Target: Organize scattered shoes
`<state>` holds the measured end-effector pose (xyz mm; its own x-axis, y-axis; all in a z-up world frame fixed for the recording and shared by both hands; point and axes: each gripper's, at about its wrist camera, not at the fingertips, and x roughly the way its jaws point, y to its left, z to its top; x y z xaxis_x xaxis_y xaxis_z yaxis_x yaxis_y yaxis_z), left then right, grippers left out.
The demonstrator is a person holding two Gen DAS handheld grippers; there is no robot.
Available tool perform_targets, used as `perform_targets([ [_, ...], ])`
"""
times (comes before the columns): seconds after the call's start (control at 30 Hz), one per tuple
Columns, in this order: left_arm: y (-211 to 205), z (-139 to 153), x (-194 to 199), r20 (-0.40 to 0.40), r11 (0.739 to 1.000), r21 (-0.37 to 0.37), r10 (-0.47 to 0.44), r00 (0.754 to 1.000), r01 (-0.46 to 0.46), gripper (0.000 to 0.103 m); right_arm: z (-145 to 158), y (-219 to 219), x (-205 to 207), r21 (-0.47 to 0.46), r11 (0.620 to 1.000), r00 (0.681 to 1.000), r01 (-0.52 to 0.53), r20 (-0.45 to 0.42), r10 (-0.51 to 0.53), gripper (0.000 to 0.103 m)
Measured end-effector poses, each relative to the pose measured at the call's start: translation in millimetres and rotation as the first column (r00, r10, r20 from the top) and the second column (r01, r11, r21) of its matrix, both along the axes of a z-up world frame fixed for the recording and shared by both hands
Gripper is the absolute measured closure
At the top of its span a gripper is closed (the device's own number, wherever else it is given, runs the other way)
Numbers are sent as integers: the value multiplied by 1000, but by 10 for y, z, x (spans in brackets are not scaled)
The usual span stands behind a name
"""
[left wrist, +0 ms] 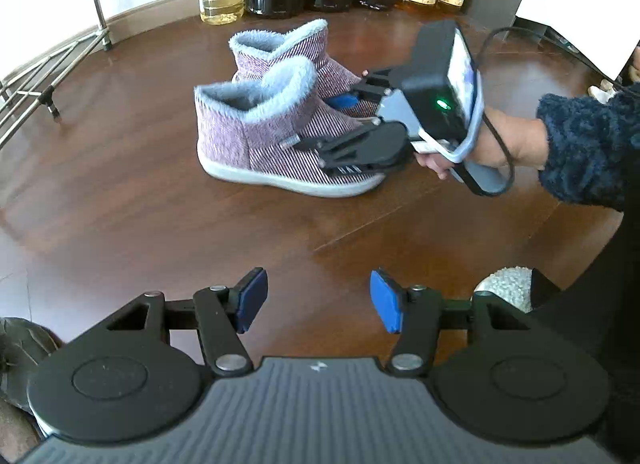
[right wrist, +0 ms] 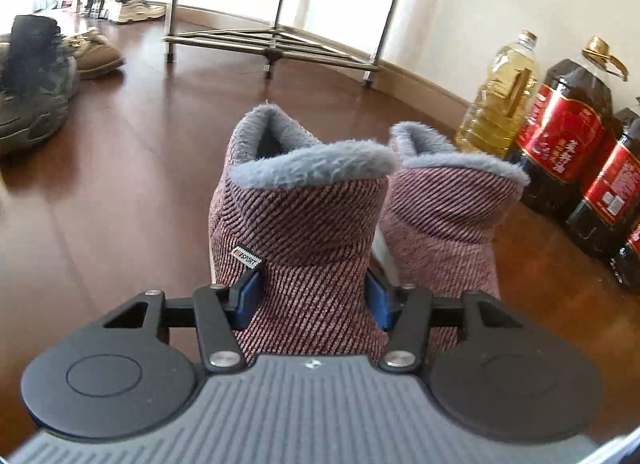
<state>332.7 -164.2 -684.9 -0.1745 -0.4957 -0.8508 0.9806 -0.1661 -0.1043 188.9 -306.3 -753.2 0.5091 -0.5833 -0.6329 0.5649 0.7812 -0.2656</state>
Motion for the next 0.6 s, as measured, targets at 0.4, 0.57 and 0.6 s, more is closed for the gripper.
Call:
perform_targets([
  [0.4,-6,4,19,-1,1000,-14,5,1000,-5,42,-23,-283,125,-49,995,996,86,-24,-87,53],
  [0.57,38,-10,2,-2,1000,-16,-5,1000,5,42,-22,-274,161,-59,991,992,123,-34,-125,46],
  [0.6,48,-14,5,-1,1000,-15,-4,1000,4,42,-18,-288,157,-59,991,992,122,-33,-124,46],
])
